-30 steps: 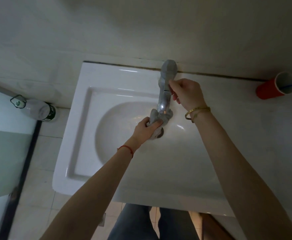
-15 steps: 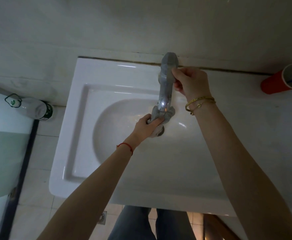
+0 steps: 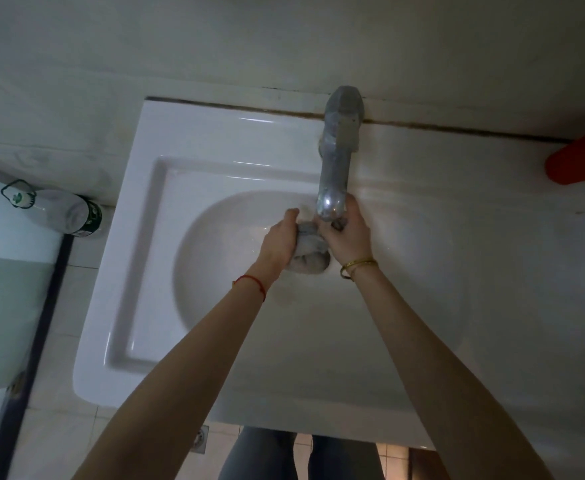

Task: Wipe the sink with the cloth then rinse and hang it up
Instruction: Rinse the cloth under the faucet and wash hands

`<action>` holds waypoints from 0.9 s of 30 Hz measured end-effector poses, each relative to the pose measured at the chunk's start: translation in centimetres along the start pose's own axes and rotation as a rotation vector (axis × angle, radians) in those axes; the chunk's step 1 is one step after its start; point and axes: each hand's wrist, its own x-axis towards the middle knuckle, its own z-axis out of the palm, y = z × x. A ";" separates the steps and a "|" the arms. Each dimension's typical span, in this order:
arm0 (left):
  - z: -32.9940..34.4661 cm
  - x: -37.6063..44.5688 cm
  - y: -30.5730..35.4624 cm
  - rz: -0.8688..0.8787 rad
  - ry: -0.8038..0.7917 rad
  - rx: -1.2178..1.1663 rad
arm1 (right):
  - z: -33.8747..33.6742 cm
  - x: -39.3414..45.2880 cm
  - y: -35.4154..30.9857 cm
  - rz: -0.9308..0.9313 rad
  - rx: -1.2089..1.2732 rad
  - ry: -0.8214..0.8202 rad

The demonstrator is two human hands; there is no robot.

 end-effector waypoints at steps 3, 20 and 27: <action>-0.4 0.7 -0.4 -0.070 0.028 -0.207 | 0.1 -0.2 0.4 -0.050 -0.012 0.203; 3.8 2.4 -1.7 0.328 0.307 -0.145 | 3.9 0.3 1.7 -0.012 -0.098 0.334; 2.8 1.4 -2.1 0.505 0.206 0.226 | 2.5 1.6 2.4 0.617 0.401 0.125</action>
